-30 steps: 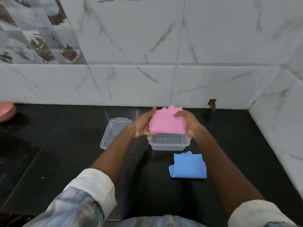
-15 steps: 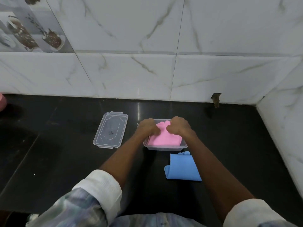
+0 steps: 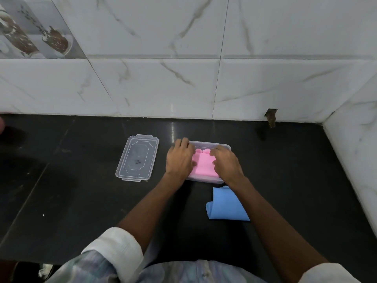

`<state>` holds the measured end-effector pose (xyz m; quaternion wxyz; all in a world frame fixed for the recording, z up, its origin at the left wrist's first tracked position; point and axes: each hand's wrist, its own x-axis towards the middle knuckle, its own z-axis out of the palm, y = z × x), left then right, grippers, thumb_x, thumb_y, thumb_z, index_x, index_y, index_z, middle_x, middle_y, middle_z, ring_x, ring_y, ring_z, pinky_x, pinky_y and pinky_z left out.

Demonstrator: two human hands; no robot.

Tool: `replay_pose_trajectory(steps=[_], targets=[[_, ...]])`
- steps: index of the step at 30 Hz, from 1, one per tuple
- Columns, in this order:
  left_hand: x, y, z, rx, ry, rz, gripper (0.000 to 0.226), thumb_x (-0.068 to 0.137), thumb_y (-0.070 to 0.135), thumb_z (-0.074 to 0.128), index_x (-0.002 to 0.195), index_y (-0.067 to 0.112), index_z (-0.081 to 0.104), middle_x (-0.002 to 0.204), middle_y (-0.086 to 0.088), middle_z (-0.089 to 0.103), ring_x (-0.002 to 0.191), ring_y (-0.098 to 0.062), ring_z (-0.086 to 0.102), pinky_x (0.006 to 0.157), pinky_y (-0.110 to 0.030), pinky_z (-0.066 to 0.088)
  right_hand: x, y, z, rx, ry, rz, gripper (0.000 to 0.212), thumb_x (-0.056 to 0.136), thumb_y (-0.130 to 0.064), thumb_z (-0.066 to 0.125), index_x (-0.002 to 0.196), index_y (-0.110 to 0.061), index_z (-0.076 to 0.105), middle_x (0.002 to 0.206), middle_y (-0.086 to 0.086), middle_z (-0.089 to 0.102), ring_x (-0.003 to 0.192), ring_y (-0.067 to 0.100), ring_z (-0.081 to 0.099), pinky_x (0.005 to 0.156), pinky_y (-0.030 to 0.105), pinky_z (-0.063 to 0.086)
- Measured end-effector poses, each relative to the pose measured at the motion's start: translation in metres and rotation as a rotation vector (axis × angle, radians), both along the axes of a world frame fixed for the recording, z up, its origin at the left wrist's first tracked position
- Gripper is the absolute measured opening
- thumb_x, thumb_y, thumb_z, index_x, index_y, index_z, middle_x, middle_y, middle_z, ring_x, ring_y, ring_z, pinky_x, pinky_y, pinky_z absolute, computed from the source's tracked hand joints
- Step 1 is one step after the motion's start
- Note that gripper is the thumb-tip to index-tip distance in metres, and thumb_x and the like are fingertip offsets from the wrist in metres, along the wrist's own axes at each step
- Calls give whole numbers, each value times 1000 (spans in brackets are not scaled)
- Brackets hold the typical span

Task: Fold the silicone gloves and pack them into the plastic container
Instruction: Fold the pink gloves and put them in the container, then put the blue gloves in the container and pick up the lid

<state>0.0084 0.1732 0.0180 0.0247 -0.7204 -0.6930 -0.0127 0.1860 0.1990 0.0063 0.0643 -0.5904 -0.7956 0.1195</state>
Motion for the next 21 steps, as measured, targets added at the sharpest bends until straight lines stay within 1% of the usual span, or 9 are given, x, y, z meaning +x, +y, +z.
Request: replay_pose_trajectory(steps=[2, 4, 7, 9, 12, 14, 16, 19, 21], targets=[[-7, 4, -4, -52, 58, -74, 42, 92, 45, 74, 128, 24, 70, 133, 0, 67, 127, -22, 53, 106, -37, 42, 0, 0, 2, -77, -20, -10, 39, 93, -5, 74, 131, -14, 72, 131, 9, 72, 112, 26, 70, 97, 35, 58], [-10, 4, -7, -98, 97, -102, 39, 96, 46, 67, 127, 23, 74, 131, 1, 72, 133, -22, 51, 112, -40, 35, -1, -1, 6, -102, -30, -21, 37, 93, -7, 73, 130, -13, 73, 128, 11, 73, 110, 27, 71, 97, 36, 59], [-10, 3, -11, -183, 101, -115, 38, 97, 51, 61, 117, 24, 77, 125, 2, 74, 138, -19, 46, 118, -46, 25, -7, -4, 11, -140, -42, -30, 39, 91, -18, 76, 129, -11, 71, 125, 12, 73, 109, 29, 71, 91, 36, 59], [-11, 3, -10, -229, 103, -127, 37, 98, 52, 59, 119, 26, 76, 127, 2, 73, 140, -18, 45, 120, -48, 22, -10, -5, 14, -181, -57, -26, 42, 89, -21, 78, 129, -10, 69, 125, 12, 71, 108, 29, 71, 87, 34, 58], [-12, 2, -6, -234, 102, -143, 38, 97, 48, 63, 125, 25, 74, 130, -1, 71, 142, -18, 45, 121, -48, 19, -12, -8, 20, -210, -75, 5, 46, 89, -22, 79, 131, -9, 66, 128, 13, 69, 111, 29, 69, 90, 35, 57], [-9, -5, -1, -171, 50, -128, 40, 95, 45, 67, 129, 24, 73, 131, -3, 71, 141, -20, 48, 119, -44, 20, -13, -13, 26, -199, -52, -6, 46, 89, -19, 79, 132, -11, 66, 129, 12, 69, 112, 29, 69, 91, 36, 57], [-4, -20, 3, -51, -53, -122, 38, 95, 39, 69, 130, 26, 72, 132, 1, 73, 135, -20, 53, 115, -41, 24, -12, -20, 30, -184, 15, -58, 47, 91, -18, 77, 136, -15, 66, 131, 10, 70, 113, 28, 69, 94, 35, 57], [6, -51, 8, 135, -211, -154, 31, 88, 28, 73, 119, 28, 78, 129, 7, 74, 123, -21, 62, 102, -40, 41, -3, -40, 36, -89, 202, -102, 39, 95, -19, 71, 134, -19, 71, 129, 6, 74, 114, 28, 69, 99, 37, 54], [15, -74, 5, 273, -299, -212, 26, 84, 22, 73, 108, 25, 80, 123, 6, 75, 114, -22, 65, 92, -39, 50, 8, -58, 38, 17, 323, -119, 32, 96, -19, 69, 128, -17, 76, 125, 6, 76, 114, 27, 70, 102, 36, 53]])
